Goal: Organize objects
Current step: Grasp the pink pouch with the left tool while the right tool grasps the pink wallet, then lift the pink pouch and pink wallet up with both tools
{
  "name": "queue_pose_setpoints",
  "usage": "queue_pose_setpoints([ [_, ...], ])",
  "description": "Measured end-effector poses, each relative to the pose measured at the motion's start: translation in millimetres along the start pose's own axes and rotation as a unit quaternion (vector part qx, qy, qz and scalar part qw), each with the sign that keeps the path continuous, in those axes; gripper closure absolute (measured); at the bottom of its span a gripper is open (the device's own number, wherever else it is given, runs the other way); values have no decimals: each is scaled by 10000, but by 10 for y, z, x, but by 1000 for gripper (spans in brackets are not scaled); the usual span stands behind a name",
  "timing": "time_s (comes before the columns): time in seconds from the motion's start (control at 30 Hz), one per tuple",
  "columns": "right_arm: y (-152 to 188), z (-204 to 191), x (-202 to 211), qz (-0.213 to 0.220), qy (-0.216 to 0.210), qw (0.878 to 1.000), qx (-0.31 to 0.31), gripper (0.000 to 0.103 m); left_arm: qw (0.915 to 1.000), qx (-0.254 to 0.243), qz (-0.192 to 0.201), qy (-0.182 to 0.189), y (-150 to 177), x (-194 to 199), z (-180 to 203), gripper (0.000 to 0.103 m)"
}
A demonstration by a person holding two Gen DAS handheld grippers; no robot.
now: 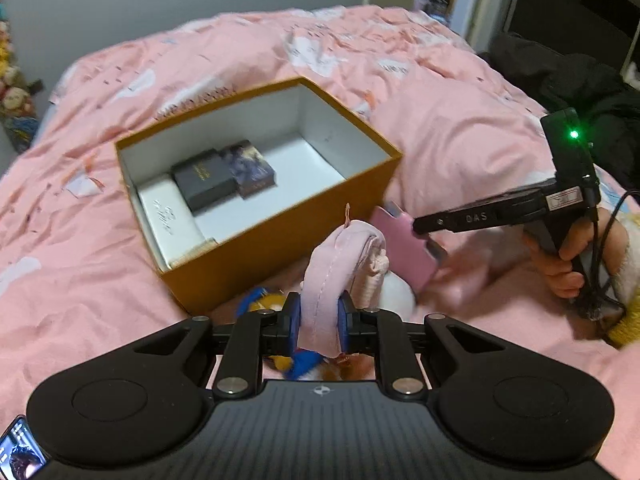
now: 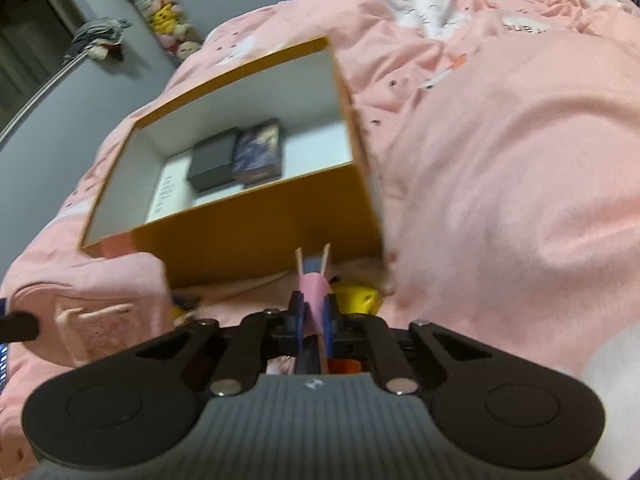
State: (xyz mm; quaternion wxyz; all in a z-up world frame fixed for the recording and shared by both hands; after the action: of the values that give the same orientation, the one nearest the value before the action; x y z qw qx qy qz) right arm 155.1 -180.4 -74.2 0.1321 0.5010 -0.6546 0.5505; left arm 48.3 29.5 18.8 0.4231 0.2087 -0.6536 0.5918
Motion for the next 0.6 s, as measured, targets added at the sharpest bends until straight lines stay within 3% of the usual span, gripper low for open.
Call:
queue_pose_setpoints([
  [0.17, 83, -22, -32, -256, 196, 9993, 199, 95, 9973, -182, -663, 251, 58, -268, -54, 83],
  [0.3, 81, 73, -67, -365, 161, 9992, 24, 94, 9954, -280, -915, -34, 9, -484, -212, 83],
  [0.43, 43, 101, -170, -374, 221, 9991, 26, 90, 9954, 39, -910, -305, -96, -686, -428, 78],
  [0.6, -22, 134, -263, -471, 125, 9988, 30, 81, 9940, 592, -557, -728, -55, -856, -577, 61],
])
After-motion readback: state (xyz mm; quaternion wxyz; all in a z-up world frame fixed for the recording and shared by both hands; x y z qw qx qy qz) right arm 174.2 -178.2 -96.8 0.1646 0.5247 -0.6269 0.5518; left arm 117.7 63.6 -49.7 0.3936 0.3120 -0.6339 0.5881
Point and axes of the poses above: each gripper's, at about its wrist camera, not at the fingertips, and x roughly against the way its jaws point, z to its right, y to its underside, the point moved 4 cm from there along -x, roughly the way its jaws point, and after that the axes turned 3 degrees about z, right-handed, at the moved point
